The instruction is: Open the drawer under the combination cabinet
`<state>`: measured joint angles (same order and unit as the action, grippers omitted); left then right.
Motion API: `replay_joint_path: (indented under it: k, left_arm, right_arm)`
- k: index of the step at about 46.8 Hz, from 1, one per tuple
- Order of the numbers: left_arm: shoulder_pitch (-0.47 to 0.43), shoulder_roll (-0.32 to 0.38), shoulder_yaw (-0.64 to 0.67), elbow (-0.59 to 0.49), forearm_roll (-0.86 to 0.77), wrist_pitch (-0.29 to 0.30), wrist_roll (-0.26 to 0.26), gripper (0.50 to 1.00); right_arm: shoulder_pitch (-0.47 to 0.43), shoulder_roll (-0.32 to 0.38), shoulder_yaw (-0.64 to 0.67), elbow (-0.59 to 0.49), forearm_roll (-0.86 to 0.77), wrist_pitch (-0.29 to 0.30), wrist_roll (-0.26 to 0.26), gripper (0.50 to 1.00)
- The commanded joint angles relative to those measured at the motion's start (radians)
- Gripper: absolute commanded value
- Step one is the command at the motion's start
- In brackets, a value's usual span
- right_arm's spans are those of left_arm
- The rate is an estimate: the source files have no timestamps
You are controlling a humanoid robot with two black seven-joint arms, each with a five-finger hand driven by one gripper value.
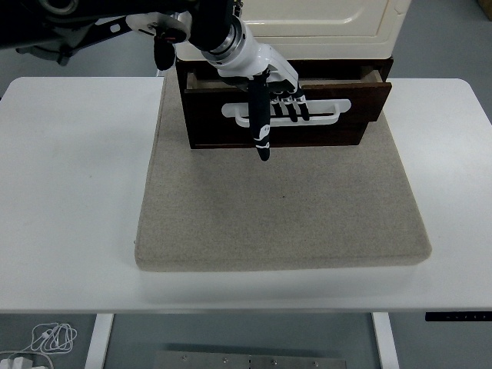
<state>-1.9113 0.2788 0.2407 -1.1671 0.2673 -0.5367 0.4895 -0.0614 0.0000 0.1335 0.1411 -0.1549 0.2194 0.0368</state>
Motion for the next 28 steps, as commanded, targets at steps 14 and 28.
replay_joint_path:
  k: [14,28]
  left_arm:
    - [0.000,0.014,-0.026,-0.002,0.000,-0.037,0.000,1.000]
    - [-0.002,0.040,-0.087,-0.003,-0.002,-0.071,0.000,1.000]
  right_arm:
    - [0.000,0.000,0.000,0.000,0.000,0.000,0.000,0.926]
    - [0.000,0.000,0.000,0.000,0.000,0.000,0.000,0.926]
